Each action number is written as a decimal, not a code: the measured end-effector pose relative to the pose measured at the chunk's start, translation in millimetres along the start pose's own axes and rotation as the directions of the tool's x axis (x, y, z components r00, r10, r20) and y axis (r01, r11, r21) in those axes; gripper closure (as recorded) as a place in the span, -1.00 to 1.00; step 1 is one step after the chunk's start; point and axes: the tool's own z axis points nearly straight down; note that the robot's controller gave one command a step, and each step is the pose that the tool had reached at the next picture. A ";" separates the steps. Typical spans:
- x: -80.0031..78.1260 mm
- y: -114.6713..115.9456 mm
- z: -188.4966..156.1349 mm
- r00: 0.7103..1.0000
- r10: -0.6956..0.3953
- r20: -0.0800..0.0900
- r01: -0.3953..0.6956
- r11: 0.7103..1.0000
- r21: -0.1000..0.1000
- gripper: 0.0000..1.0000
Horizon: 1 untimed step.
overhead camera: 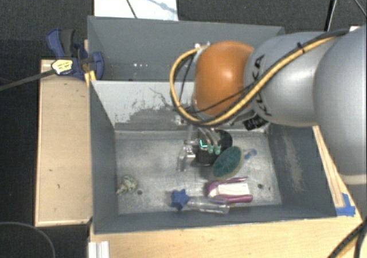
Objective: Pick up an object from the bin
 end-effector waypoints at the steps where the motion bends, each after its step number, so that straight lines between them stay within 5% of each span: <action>1: 60.3 -61.7 23.6 0.999 0.033 -0.001 -0.033 0.999 0.003 -1.00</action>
Offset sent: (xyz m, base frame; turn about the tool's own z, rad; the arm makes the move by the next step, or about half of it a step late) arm -0.0574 -0.0580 -0.0216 0.0271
